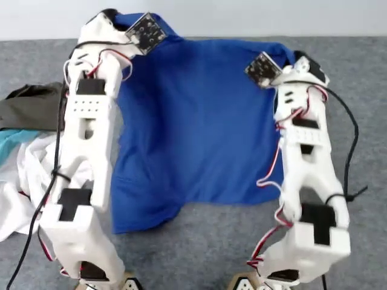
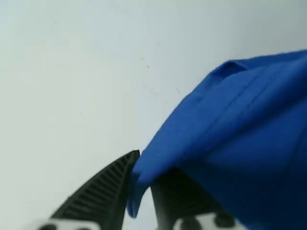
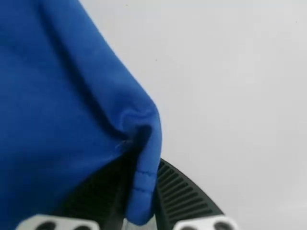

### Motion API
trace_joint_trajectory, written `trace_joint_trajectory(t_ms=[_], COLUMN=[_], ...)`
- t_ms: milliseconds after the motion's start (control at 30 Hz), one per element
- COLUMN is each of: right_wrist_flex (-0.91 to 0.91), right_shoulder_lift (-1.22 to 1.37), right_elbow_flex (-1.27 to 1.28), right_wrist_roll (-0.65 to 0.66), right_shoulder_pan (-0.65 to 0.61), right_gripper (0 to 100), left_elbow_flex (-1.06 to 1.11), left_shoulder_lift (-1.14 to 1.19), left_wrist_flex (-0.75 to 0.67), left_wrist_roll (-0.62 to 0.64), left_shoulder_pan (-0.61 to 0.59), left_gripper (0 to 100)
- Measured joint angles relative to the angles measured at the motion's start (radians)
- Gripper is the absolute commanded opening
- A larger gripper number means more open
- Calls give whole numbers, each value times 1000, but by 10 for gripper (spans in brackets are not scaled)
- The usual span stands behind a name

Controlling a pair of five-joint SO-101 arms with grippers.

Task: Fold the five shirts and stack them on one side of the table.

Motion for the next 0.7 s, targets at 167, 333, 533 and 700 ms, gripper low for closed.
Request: trace_joint_trajectory(t_ms=[167,333,533,700], right_wrist_flex=[5,147,460,671], right_shoulder_lift=[43,26,-127,-281], right_elbow_flex=[-38,-18,55,144], right_wrist_roll=[0,2,-2,-2], right_shoulder_pan=[-14,-15,-14,-14], right_gripper=[9,9,9,9], left_elbow_flex=[-63,-68,-68,-68], left_shoulder_lift=[8,8,-35,-103], left_wrist_flex=[163,382,732,1016], left_wrist_roll=[-63,-112,-127,-127], left_shoulder_pan=[0,0,0,0], left_gripper=[15,15,15,15])
